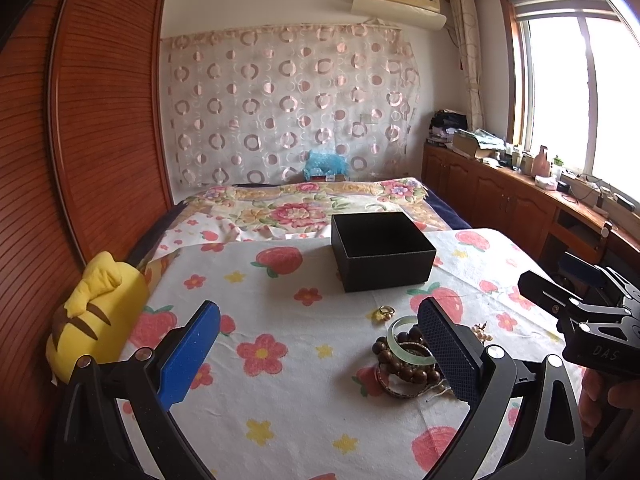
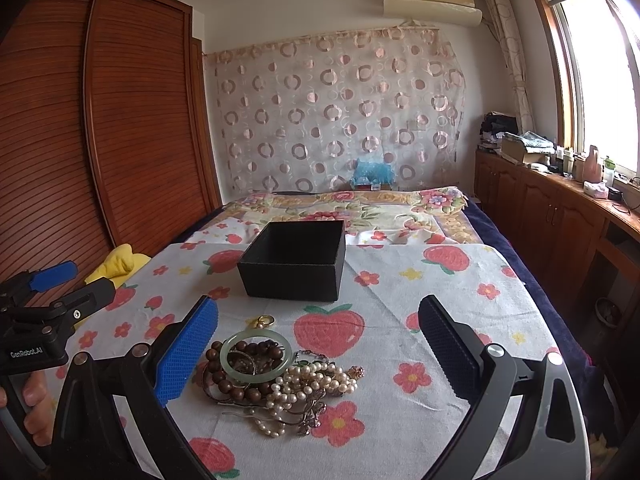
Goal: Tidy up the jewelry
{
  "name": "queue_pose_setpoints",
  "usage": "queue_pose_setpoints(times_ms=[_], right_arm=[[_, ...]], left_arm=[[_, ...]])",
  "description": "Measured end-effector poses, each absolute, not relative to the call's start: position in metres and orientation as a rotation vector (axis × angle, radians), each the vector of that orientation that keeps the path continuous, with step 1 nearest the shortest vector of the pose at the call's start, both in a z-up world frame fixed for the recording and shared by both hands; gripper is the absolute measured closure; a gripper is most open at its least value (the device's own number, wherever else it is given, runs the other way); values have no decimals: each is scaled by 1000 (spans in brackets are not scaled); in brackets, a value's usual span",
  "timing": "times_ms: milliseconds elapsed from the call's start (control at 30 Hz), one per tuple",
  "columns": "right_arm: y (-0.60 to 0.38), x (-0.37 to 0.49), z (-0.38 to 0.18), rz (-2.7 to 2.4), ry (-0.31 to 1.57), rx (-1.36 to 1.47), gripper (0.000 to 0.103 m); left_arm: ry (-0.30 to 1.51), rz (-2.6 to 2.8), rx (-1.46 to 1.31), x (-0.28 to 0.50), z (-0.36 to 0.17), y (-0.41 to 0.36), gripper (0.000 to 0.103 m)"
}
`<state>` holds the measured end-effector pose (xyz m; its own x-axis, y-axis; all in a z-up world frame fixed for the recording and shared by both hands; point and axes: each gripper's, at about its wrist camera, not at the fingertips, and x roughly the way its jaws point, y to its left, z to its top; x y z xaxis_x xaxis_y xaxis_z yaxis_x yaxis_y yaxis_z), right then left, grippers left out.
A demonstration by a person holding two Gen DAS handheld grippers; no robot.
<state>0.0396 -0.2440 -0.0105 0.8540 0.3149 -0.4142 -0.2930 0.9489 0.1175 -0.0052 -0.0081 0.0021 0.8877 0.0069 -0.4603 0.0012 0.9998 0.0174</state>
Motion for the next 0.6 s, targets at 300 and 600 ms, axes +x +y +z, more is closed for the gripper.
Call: queue_pose_setpoints(times_ms=[300, 600], right_arm=[[-244, 40, -11, 318, 441, 53, 3], [-244, 40, -11, 319, 440, 54, 3]], left_arm=[[479, 2, 16, -5, 2, -8, 8], [479, 3, 15, -5, 2, -8, 8]])
